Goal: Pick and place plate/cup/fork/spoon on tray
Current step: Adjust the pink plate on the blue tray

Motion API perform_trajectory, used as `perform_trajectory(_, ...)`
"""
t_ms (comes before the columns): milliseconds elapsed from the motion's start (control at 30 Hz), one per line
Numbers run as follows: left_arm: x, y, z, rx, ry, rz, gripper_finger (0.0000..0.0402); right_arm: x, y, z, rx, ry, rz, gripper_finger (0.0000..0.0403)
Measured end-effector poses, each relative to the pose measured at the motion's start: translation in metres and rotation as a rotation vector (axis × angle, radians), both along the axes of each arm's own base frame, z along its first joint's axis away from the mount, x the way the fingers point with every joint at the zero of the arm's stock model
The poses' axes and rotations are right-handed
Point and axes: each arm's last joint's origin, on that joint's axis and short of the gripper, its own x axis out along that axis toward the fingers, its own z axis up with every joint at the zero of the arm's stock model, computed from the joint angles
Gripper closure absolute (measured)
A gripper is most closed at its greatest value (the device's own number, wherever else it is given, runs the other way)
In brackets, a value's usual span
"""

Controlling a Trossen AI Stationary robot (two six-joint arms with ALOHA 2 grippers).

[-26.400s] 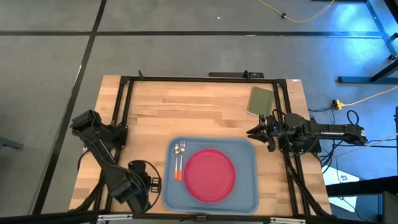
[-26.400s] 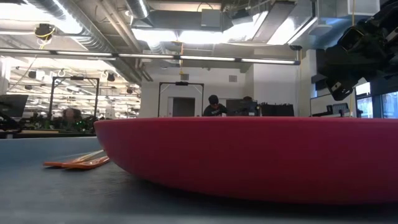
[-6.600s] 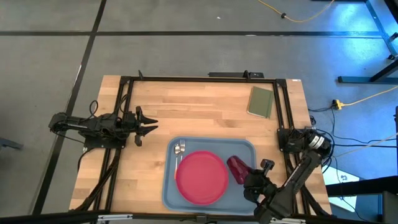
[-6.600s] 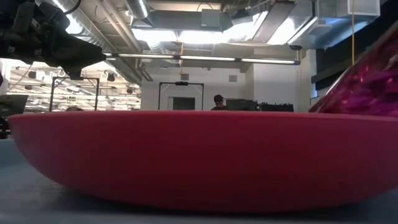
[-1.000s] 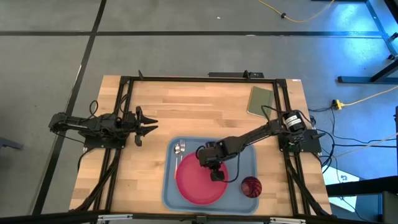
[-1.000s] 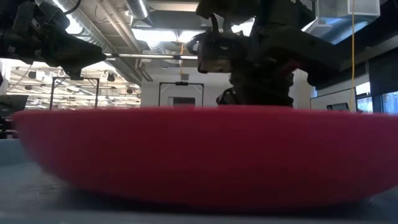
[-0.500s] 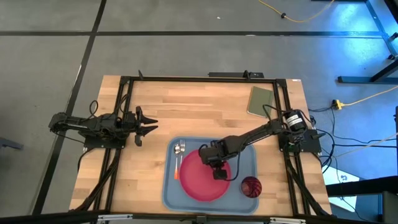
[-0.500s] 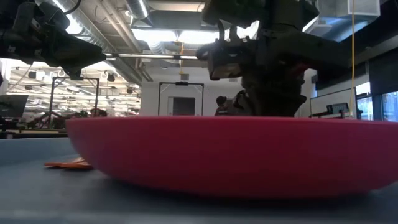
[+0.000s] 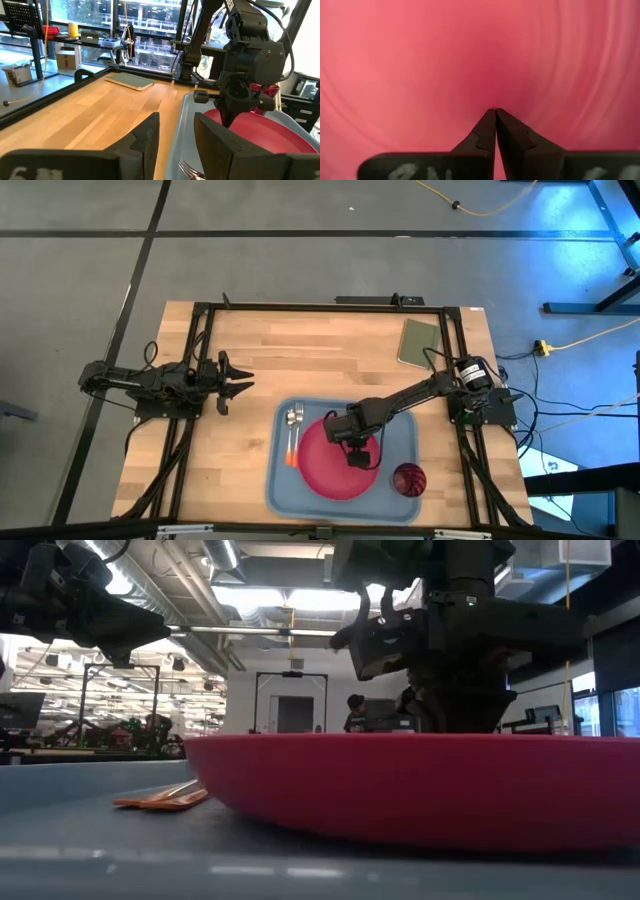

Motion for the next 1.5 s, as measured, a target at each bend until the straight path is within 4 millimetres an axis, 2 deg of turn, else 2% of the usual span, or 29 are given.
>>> perform_trajectory(233, 0.0, 0.0, 0.0, 0.0, 0.0, 0.0, 0.0287, 0.005, 0.0, 0.016, -0.05, 0.022, 0.016, 0.0383)
perform_trajectory(500, 0.0, 0.0, 0.0, 0.0, 0.0, 0.0, 0.0287, -0.004, 0.009, 0.016, -0.063, 0.086, -0.003, 0.0383)
perform_trajectory(833, 0.0, 0.0, 0.0, 0.0, 0.0, 0.0, 0.0287, -0.006, 0.019, 0.016, -0.057, 0.069, -0.005, 0.0383)
perform_trajectory(1033, 0.0, 0.0, 0.0, 0.0, 0.0, 0.0, 0.0287, -0.015, 0.018, 0.009, -0.07, 0.123, -0.048, 0.0383)
perform_trajectory(1500, 0.0, 0.0, 0.0, 0.0, 0.0, 0.0, 0.0287, -0.032, 0.028, 0.01, -0.094, 0.256, -0.098, 0.0383)
